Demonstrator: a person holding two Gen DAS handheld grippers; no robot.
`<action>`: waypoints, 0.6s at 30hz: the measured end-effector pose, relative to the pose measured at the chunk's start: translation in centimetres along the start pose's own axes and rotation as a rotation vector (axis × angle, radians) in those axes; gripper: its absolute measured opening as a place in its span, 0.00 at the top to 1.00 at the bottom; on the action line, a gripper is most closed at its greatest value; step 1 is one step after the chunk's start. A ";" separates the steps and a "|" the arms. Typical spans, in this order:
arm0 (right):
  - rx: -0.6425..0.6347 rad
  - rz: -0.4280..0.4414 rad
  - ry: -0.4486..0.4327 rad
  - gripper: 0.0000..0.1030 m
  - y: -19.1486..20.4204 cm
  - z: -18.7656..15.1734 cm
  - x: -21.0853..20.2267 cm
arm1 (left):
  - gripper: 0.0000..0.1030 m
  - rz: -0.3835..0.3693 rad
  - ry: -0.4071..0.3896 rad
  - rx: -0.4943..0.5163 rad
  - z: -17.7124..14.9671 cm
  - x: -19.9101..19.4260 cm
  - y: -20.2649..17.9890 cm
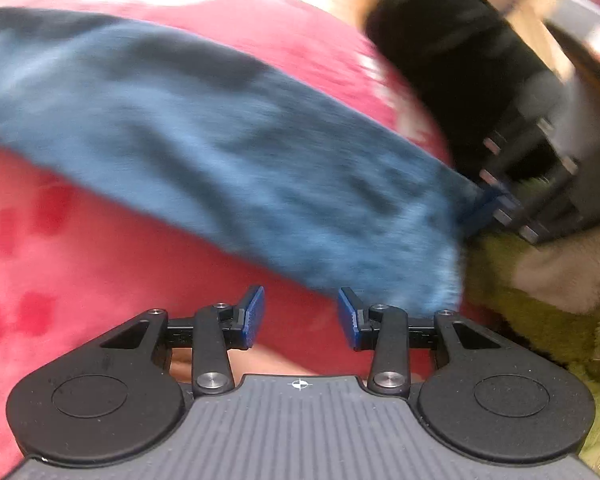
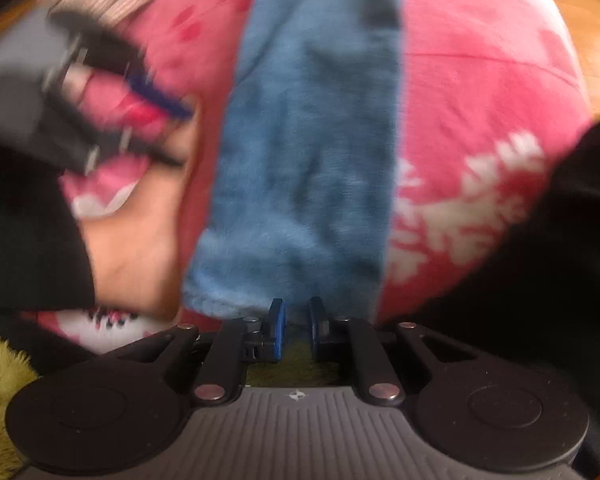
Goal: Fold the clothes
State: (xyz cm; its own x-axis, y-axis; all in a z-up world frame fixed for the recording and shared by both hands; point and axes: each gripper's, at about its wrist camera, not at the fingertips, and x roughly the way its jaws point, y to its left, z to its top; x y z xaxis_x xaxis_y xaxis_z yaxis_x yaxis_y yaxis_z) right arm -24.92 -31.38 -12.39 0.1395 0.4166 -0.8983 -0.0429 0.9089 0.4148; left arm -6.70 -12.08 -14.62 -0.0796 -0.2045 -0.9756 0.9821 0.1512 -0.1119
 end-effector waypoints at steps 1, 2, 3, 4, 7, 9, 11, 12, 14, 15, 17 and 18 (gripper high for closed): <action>-0.004 0.019 0.017 0.87 0.4 0.0 -0.1 | 0.61 0.025 -0.024 -0.029 -0.3 -0.6 0.8; -0.008 0.038 0.034 0.87 0.8 0.0 -0.2 | 0.61 0.046 -0.055 -0.058 -0.6 -1.0 1.5; -0.039 0.029 0.035 0.87 1.3 -0.1 -0.6 | 0.61 0.065 -0.088 -0.086 -0.8 -1.3 2.1; -0.071 0.020 0.034 0.87 1.9 -0.1 -1.0 | 0.61 0.087 -0.128 -0.117 -1.1 -1.7 2.7; -0.143 -0.007 -0.014 0.87 2.8 1.0 -2.9 | 0.61 0.137 -0.245 -0.190 -1.6 -1.8 3.8; -0.185 -0.046 -0.096 0.87 3.2 2.6 -4.4 | 0.61 0.183 -0.336 -0.217 -1.7 -1.7 3.7; -0.213 -0.093 -0.187 0.87 3.2 4.4 -5.5 | 0.61 0.217 -0.411 -0.247 -1.4 -1.8 3.7; -0.210 -0.110 -0.226 0.87 2.9 5.3 -5.6 | 0.61 0.218 -0.437 -0.260 -1.2 -1.6 3.7; -0.182 -0.122 -0.280 0.87 2.2 7.2 -5.1 | 0.61 0.209 -0.486 -0.244 -0.7 -1.0 3.5; -0.177 -0.125 -0.299 0.87 1.9 7.7 -4.5 | 0.61 0.208 -0.507 -0.222 -0.4 -0.8 3.4; -0.169 -0.140 -0.315 0.87 1.4 8.2 -2.5 | 0.61 0.202 -0.528 -0.165 0.2 0.1 3.1; -0.158 -0.144 -0.265 0.87 1.0 7.9 -1.2 | 0.61 0.179 -0.517 -0.136 0.3 0.8 2.9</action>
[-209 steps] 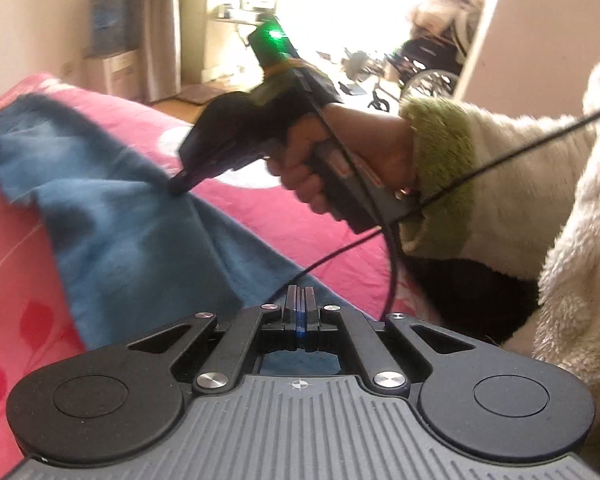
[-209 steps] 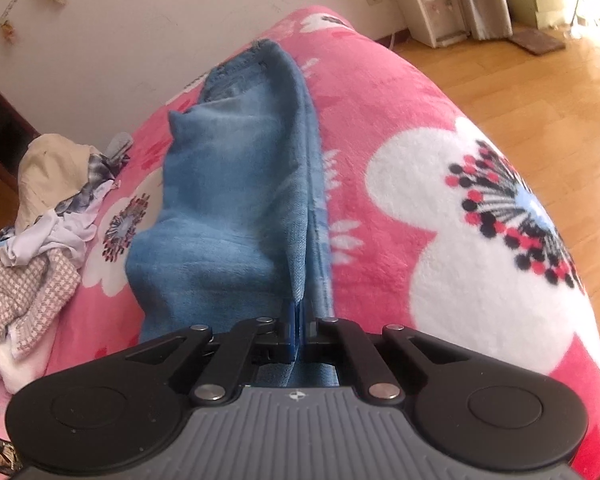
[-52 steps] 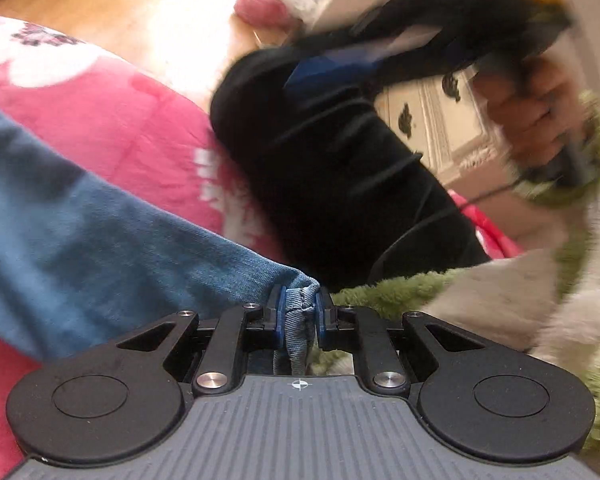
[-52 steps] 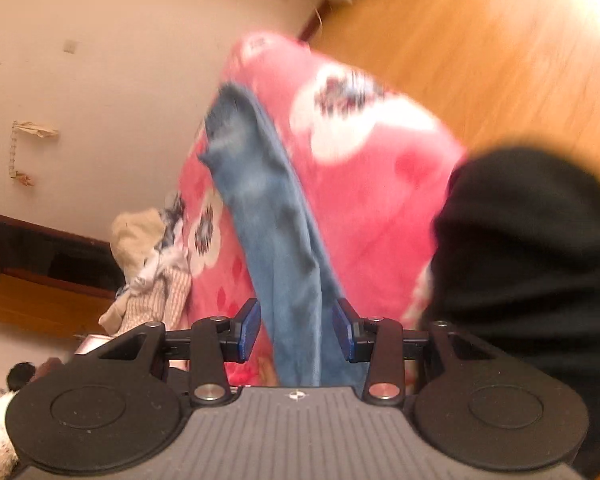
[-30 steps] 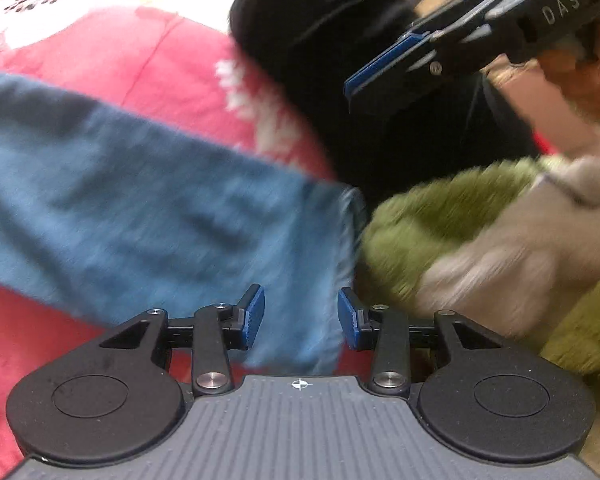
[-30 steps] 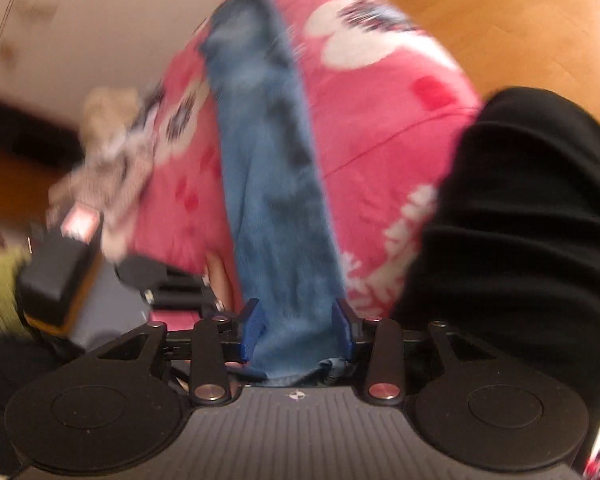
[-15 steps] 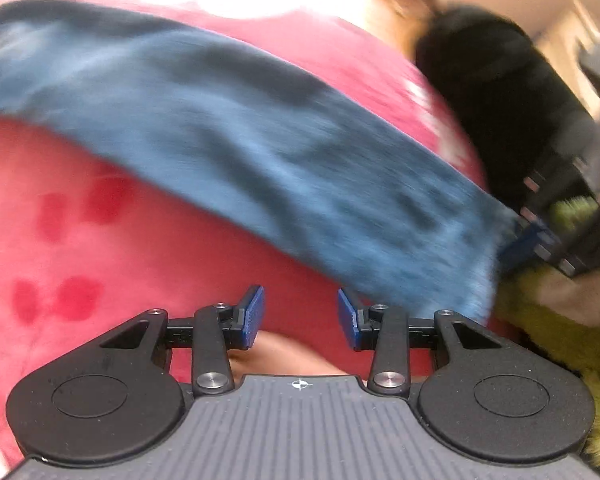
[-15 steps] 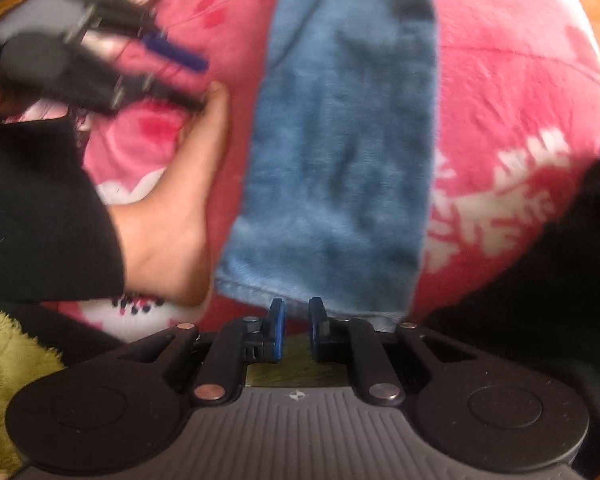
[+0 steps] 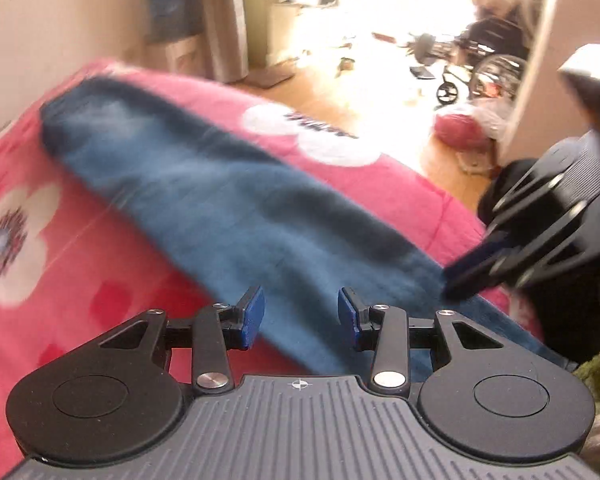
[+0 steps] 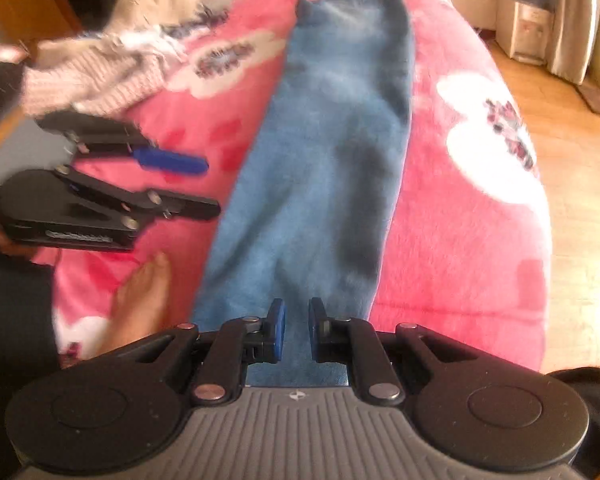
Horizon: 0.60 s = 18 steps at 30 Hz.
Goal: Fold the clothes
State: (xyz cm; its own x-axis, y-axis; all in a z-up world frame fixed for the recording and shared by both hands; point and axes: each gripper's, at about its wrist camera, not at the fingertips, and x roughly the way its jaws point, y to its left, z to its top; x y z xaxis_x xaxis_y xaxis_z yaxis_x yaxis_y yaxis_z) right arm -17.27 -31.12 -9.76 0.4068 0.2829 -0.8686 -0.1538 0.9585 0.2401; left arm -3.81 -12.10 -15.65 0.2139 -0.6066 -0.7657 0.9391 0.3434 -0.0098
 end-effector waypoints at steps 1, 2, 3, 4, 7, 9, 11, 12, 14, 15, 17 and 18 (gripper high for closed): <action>0.007 -0.001 0.054 0.87 -0.2 -0.6 1.2 | 0.61 -0.034 0.018 0.022 -0.3 0.7 -0.3; 0.014 -0.002 0.107 0.87 -0.3 -1.3 2.5 | 0.61 -0.069 0.036 0.043 -0.6 1.5 -0.5; 0.015 0.026 0.152 0.87 0.0 -2.4 2.9 | 0.61 -0.106 0.070 0.080 -1.1 2.2 -1.0; -0.007 0.052 0.185 0.87 0.5 -3.2 2.6 | 0.61 -0.117 0.095 0.139 -1.8 2.8 -1.6; -0.046 0.084 0.271 0.87 0.8 -3.0 1.1 | 0.57 -0.086 0.084 0.346 -3.6 3.3 -3.8; -0.060 0.065 0.207 0.87 0.6 -1.2 0.5 | 0.57 -0.072 0.075 0.384 -3.8 3.3 -4.3; -0.089 0.031 0.102 0.87 0.5 1.3 0.7 | 0.56 -0.077 0.086 0.346 -3.5 3.6 -4.1; -0.103 0.013 0.049 0.87 0.5 2.5 0.9 | 0.56 -0.083 0.090 0.317 -3.4 3.6 -3.8; -0.124 -0.010 0.007 0.87 0.3 3.8 2.1 | 0.54 -0.087 0.096 0.297 -3.5 3.4 -3.7; -0.132 -0.016 0.020 0.87 0.2 3.7 3.3 | 0.54 -0.085 0.097 0.300 -3.6 3.3 -3.8; -0.163 -0.038 0.066 0.88 0.1 1.1 4.5 | 0.52 -0.082 0.096 0.297 -4.1 3.3 -3.7; -0.188 -0.036 0.060 0.88 0.5 -0.2 3.9 | 0.52 -0.083 0.096 0.281 -4.2 3.3 -3.4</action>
State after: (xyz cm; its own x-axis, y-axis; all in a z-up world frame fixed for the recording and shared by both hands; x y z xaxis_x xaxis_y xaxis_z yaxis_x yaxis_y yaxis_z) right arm -15.95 -29.56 -13.14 0.3612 0.2409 -0.9008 -0.3077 0.9427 0.1287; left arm -7.48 -12.25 -20.83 0.1197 -0.5496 -0.8268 0.9927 0.0757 0.0934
